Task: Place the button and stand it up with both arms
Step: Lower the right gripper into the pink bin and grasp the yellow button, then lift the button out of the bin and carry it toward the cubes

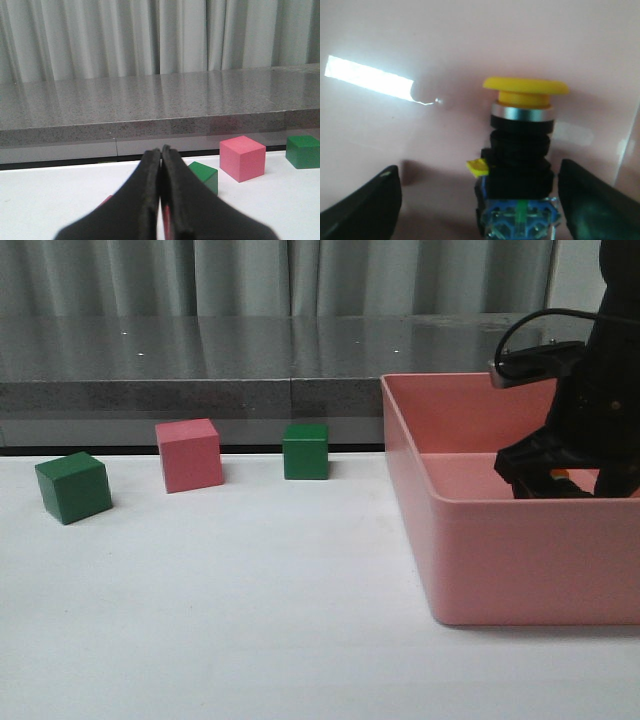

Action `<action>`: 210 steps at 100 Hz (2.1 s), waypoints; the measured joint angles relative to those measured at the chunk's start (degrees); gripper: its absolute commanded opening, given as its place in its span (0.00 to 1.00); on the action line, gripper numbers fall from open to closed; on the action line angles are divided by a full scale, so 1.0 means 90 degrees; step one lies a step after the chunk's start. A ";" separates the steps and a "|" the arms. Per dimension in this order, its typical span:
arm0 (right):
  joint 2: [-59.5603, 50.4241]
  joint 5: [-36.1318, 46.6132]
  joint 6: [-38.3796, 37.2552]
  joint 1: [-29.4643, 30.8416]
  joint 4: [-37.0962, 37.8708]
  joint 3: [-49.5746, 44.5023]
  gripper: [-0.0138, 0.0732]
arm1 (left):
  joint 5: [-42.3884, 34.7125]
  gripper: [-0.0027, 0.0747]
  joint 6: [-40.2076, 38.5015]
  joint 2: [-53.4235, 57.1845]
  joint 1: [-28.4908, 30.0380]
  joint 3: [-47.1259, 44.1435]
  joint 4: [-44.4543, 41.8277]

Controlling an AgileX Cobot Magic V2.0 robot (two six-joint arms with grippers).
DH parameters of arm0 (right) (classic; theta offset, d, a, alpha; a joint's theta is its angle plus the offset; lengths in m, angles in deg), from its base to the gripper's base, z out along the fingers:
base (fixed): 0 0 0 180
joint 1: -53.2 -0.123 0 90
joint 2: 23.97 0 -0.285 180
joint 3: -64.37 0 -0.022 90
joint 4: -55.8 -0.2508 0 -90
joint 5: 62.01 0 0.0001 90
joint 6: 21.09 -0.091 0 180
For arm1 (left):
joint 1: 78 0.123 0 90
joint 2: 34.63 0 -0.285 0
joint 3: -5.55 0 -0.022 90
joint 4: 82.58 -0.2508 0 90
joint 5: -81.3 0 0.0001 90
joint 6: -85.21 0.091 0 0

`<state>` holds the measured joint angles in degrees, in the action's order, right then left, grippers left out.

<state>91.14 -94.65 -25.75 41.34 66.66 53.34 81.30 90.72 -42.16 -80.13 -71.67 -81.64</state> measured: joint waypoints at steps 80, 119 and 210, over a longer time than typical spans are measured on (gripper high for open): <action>-0.0672 -0.1912 0.1329 -0.0682 -0.0668 0.1910 0.23 | 0.0000 0.01 0.0000 0.0000 0.0000 0.0000 0.0000; 0.0169 -0.2104 0.4985 -0.2379 -0.1871 0.3272 0.23 | 0.0000 0.01 0.0000 0.0000 0.0000 0.0000 0.0000; 0.2383 -0.2068 0.6113 -0.3184 -0.1871 0.4433 0.79 | 0.0000 0.01 0.0000 0.0000 0.0000 0.0000 0.0000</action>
<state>112.58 -113.26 29.26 12.69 49.82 93.24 81.30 90.72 -42.16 -80.13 -71.67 -81.64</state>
